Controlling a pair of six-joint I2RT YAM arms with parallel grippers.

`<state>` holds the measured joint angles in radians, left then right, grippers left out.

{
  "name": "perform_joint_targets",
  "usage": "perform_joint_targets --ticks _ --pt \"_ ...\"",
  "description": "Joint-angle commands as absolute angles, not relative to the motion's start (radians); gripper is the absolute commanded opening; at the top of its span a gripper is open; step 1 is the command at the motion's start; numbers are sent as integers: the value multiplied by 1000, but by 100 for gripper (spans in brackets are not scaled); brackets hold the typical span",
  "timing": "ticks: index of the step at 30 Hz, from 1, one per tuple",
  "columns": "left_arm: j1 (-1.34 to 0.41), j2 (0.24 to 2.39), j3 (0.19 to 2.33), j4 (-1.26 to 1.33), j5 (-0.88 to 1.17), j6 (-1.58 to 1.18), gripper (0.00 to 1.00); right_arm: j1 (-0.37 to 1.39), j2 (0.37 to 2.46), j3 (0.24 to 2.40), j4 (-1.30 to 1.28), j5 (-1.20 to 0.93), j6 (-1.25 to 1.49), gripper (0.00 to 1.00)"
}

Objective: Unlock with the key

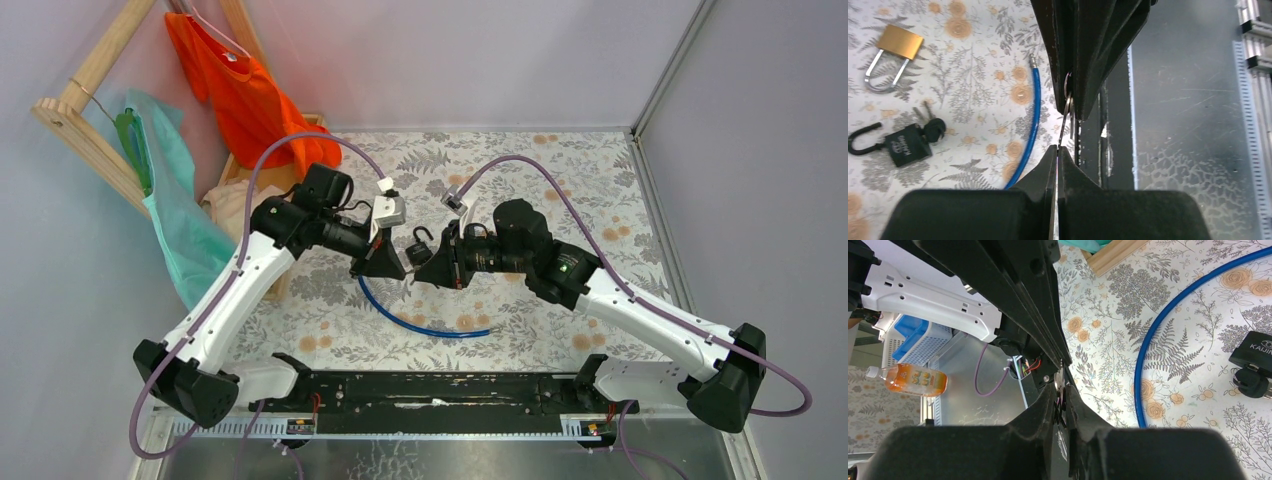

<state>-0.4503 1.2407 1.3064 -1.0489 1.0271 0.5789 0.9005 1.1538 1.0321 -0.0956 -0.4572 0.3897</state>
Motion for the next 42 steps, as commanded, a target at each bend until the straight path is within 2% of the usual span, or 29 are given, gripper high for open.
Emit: perform_joint_targets --ticks 1,3,7,12,16,19,25,29,31,40,41,42 --pt "-442 1239 1369 -1085 898 668 0 902 1126 1037 -69 -500 394 15" --pt "-442 1250 1381 -1110 902 671 0 902 1122 1032 -55 -509 396 12" --pt "-442 1262 1382 -1119 938 655 0 903 1113 1026 -22 -531 404 0" --pt "-442 1279 1393 -1120 987 630 1 902 1106 1013 -2 -561 412 0" --pt "-443 1265 1372 -1120 1035 646 44 902 1097 993 24 -567 431 0" --pt "-447 1234 1348 -1123 1047 689 61 902 1094 991 35 -576 441 0" --pt "-463 1242 1354 -1123 1067 682 63 902 1111 998 39 -589 447 0" --pt "-481 1250 1361 -1094 1054 646 61 902 1121 1009 34 -580 447 0" --pt "-484 1248 1365 -1084 1041 640 57 903 1121 1009 30 -574 446 0" --pt "-503 1250 1387 -1043 938 624 1 902 1134 1018 25 -555 464 0" --pt "-508 1246 1389 -1043 912 633 0 903 1137 1022 24 -559 471 7" --pt "-511 1241 1395 -1043 880 643 0 902 1141 1027 22 -567 477 22"
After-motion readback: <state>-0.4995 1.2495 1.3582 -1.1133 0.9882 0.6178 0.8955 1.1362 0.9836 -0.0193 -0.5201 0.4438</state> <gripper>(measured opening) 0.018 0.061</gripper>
